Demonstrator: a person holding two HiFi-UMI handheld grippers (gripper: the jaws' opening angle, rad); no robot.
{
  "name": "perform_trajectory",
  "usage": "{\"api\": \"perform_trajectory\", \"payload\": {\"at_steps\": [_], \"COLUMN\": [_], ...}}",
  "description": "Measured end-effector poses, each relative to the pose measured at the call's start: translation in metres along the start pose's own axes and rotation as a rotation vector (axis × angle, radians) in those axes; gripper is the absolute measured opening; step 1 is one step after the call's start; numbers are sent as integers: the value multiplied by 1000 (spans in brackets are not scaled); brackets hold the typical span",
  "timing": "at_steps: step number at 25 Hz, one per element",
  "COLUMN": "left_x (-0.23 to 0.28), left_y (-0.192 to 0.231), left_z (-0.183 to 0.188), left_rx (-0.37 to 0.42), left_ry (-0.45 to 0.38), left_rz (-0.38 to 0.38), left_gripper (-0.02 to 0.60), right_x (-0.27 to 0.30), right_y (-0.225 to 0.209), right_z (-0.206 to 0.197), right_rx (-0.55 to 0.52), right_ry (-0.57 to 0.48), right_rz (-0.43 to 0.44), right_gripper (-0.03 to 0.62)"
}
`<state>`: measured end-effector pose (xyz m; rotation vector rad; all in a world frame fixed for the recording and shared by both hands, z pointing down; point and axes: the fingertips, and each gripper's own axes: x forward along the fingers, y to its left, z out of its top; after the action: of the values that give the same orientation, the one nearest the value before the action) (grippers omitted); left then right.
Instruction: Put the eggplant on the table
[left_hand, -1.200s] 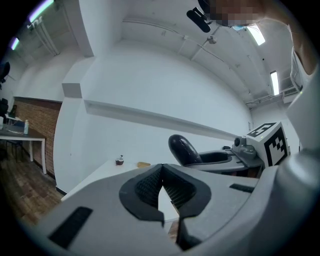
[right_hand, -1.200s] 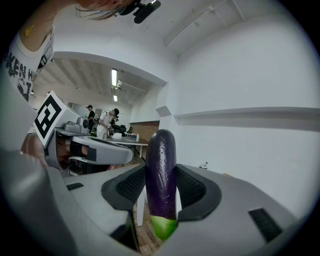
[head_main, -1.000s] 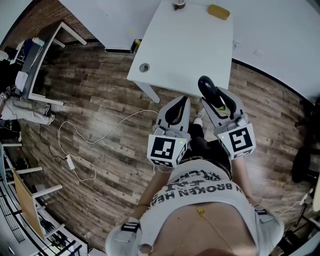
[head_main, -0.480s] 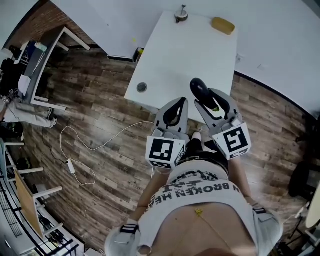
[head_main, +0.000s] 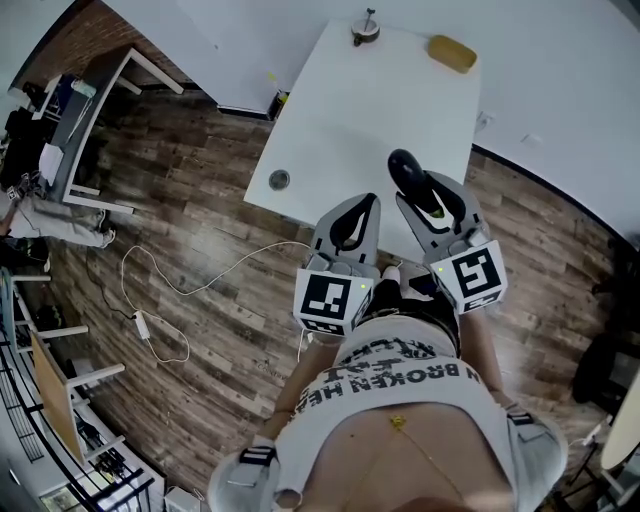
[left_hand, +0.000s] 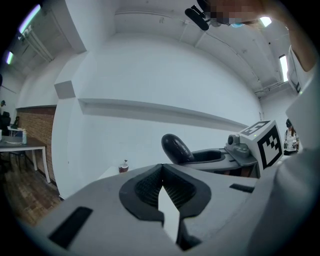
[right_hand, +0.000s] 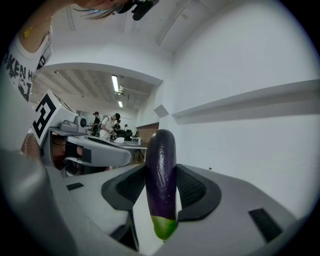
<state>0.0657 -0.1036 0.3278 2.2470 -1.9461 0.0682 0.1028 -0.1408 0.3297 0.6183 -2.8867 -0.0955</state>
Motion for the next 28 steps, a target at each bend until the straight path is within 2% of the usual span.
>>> {"api": "perform_trajectory", "payload": {"at_steps": [5, 8, 15, 21, 28], "left_x": [-2, 5, 22, 38, 48], "left_y": [-20, -14, 21, 69, 111], "left_z": [-3, -2, -2, 14, 12], "left_rx": [-1, 5, 12, 47, 77], "left_ry": [-9, -4, 12, 18, 31], "left_rz": [-24, -47, -141, -255, -351], "left_gripper": [6, 6, 6, 6, 6], "right_x": [-21, -14, 15, 63, 104], "right_y": [-2, -5, -12, -3, 5], "right_z": [-6, -9, -10, 2, 8], "right_rx": [-3, -6, 5, 27, 42], "right_ry": [-1, 19, 46, 63, 66], "right_rz": [-25, -42, -154, -237, -327], "right_gripper": [192, 192, 192, 192, 192]}}
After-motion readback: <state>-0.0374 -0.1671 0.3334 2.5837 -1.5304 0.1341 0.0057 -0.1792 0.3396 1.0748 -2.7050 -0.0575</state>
